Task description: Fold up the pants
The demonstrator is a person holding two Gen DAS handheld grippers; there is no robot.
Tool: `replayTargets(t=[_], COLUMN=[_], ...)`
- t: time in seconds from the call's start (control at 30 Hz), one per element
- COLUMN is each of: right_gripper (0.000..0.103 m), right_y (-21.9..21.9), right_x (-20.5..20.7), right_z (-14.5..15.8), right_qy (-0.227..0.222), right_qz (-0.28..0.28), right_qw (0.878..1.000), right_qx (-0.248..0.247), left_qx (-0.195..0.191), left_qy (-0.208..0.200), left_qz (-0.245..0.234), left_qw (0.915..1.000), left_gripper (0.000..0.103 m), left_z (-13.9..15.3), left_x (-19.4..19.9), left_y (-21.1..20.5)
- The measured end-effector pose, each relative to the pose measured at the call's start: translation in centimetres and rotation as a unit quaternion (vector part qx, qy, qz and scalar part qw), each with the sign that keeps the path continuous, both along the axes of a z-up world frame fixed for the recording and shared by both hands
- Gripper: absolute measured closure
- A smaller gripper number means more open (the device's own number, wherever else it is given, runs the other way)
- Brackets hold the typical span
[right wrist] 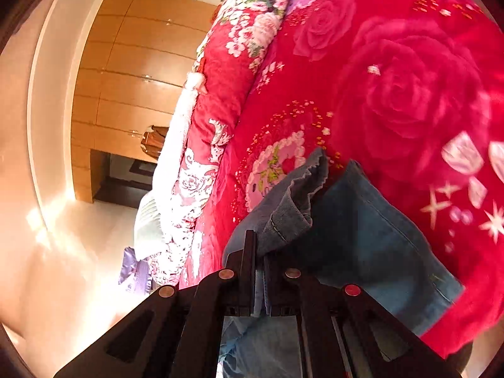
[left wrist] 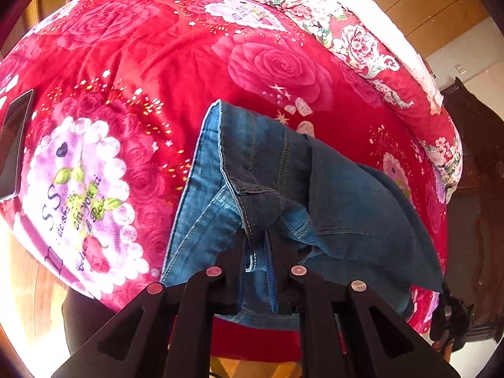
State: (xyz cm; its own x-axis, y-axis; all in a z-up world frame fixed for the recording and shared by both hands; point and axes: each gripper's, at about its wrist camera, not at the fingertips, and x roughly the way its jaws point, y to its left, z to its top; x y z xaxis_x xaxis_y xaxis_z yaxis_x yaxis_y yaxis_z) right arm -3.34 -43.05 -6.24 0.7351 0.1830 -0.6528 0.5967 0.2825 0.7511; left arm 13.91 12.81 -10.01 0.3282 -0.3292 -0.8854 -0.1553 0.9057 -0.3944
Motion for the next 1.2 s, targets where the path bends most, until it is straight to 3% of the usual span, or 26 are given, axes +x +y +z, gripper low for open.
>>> replayTargets(t=[0.07, 0.13, 0.23, 0.3, 0.37, 0.4, 0.5, 0.63, 0.67, 0.7, 0.73, 0.77, 0.83, 0.87, 0.97, 1.03, 1.13, 1.2], right_gripper=[0.095, 0.095, 0.093, 0.078, 0.060, 0.054, 0.049, 0.047, 0.047, 0.047, 0.047, 0.051, 0.076, 0.096, 0.098, 0.098, 0.098, 0.098], right_y=[0.0, 0.2, 0.4, 0.4, 0.6, 0.8, 1.3, 2.0, 2.1, 2.1, 2.2, 2.1, 1.9, 1.7, 0.5, -0.2, -0.1, 0.4], right_x=[-3.0, -4.9, -6.3, -5.9, -4.9, -4.4, -2.8, -1.4, -1.4, -1.2, -1.1, -1.0, -0.1, 0.2, 2.4, 4.2, 5.5, 4.6], right_z=[-1.9, -4.2, -5.0, -4.7, -4.4, -4.2, -4.0, -5.3, -5.7, -6.0, -6.2, -6.3, -6.6, -6.5, -4.8, -1.8, 2.3, 4.0], right_qy=[0.036, 0.079, 0.061, 0.055, 0.057, 0.059, 0.073, 0.106, 0.109, 0.111, 0.112, 0.112, 0.117, 0.117, 0.080, 0.028, -0.032, -0.060], right_qz=[-0.012, -0.021, -0.037, -0.034, -0.022, -0.015, 0.009, 0.027, 0.026, 0.024, 0.022, 0.021, 0.026, 0.029, 0.025, 0.026, 0.040, 0.048], right_qw=[0.999, 0.996, 0.997, 0.997, 0.998, 0.998, 0.997, 0.994, 0.994, 0.993, 0.993, 0.993, 0.993, 0.993, 0.996, 0.999, 0.998, 0.997], right_qx=[0.007, 0.020, 0.031, 0.030, 0.028, 0.024, 0.011, 0.010, 0.012, 0.011, 0.008, 0.004, -0.010, -0.013, -0.009, -0.023, -0.033, -0.027], left_qx=[-0.005, -0.049, -0.091, -0.119, -0.128, -0.134, -0.149, -0.113, -0.099, -0.087, -0.077, -0.071, -0.051, -0.040, -0.058, -0.069, -0.074, -0.077], left_qy=[0.026, 0.050, 0.047, 0.045, 0.041, 0.041, 0.066, 0.109, 0.116, 0.118, 0.121, 0.124, 0.108, 0.094, 0.042, -0.022, -0.093, -0.109], left_qz=[0.009, 0.025, 0.043, 0.051, 0.063, 0.064, 0.048, 0.031, 0.032, 0.032, 0.032, 0.032, 0.043, 0.044, 0.043, 0.027, -0.004, -0.033], left_qw=[0.9996, 0.9973, 0.9938, 0.9906, 0.9889, 0.9881, 0.9855, 0.9871, 0.9878, 0.9886, 0.9891, 0.9892, 0.9919, 0.9938, 0.9965, 0.9970, 0.9930, 0.9905], left_gripper=[0.092, 0.092, 0.089, 0.058, 0.040, 0.038, 0.037, 0.039, 0.046, 0.068, 0.083, 0.091, 0.092, 0.093, 0.093, 0.093, 0.093, 0.092], left_z=[-1.2, -1.8, -0.7, 0.0, 0.5, 0.6, -0.5, -3.6, -4.2, -4.8, -4.9, -5.2, -4.6, -3.7, 1.1, 6.1, 11.1, 11.7], left_x=[-0.3, -0.6, -1.2, -1.1, -0.7, -0.3, 1.2, 3.4, 4.0, 4.7, 5.5, 6.3, 7.7, 8.8, 10.9, 11.2, 9.0, 6.0], left_y=[0.9, 2.3, 3.3, 3.3, 2.9, 2.4, 0.5, -1.9, -2.3, -2.4, -2.6, -2.7, -2.8, -2.9, -2.9, -2.8, -2.1, -1.5])
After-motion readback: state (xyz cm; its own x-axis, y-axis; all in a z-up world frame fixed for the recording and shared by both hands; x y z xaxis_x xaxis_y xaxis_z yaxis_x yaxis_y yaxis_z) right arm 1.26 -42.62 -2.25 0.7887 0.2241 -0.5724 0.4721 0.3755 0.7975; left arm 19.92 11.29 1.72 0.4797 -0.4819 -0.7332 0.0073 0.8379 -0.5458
